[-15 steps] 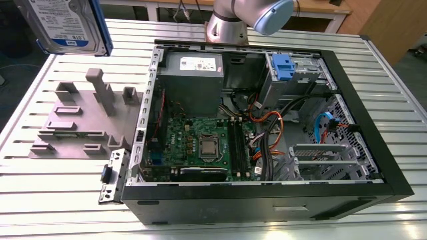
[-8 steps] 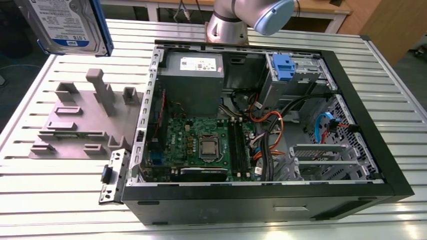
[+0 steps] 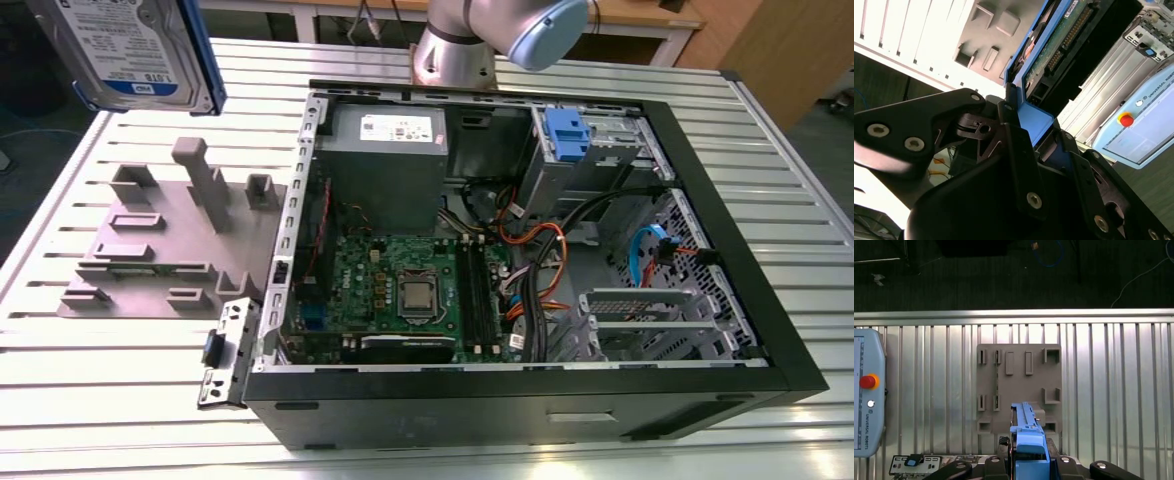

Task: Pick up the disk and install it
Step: 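Pick up the disk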

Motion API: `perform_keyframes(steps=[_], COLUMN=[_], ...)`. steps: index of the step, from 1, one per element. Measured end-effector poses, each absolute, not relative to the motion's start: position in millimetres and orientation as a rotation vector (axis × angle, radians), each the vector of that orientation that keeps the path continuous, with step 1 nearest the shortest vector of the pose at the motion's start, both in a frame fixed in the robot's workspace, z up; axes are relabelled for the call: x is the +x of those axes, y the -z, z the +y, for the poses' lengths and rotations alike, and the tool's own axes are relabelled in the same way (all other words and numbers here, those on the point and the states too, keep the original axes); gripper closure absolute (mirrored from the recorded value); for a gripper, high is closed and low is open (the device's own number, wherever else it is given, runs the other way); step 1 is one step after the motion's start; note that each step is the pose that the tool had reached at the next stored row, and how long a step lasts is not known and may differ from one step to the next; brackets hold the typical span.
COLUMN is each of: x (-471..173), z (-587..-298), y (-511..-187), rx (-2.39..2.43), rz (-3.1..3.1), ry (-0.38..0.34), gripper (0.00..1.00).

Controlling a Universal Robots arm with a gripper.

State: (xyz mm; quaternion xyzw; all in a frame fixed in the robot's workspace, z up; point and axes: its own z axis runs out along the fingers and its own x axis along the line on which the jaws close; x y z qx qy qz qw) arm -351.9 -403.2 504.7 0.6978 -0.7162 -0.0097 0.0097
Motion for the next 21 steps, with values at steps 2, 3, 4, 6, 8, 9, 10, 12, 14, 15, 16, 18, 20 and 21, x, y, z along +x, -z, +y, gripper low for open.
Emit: perform_keyframes(steps=[2, 3, 4, 6, 8, 9, 10, 12, 14, 15, 16, 18, 20, 21], x=[-352, -352, -352, -351, -350, -348, -347, -343, -340, -339, -338, -338, -338, -338], z=[-406, -408, -409, -410, -411, -411, -411, -411, -411, -411, -411, -411, -411, -411], y=[-505, -505, -505, -505, -505, -505, -505, -505, -505, -505, -505, -505, -505, -505], rx=[2.179, 2.179, 2.179, 2.179, 2.179, 2.179, 2.179, 2.179, 2.179, 2.179, 2.179, 2.179, 2.179, 2.179], rz=[-2.236, -2.236, -2.236, -2.236, -2.236, -2.236, -2.236, -2.236, -2.236, -2.236, -2.236, -2.236, -2.236, -2.236], ry=[0.03, 0.03, 0.03, 0.03, 0.03, 0.03, 0.03, 0.03, 0.03, 0.03, 0.03, 0.03, 0.03, 0.03], gripper=[0.64, 0.64, 0.64, 0.64, 0.64, 0.64, 0.64, 0.64, 0.64, 0.64, 0.64, 0.64, 0.64, 0.64])
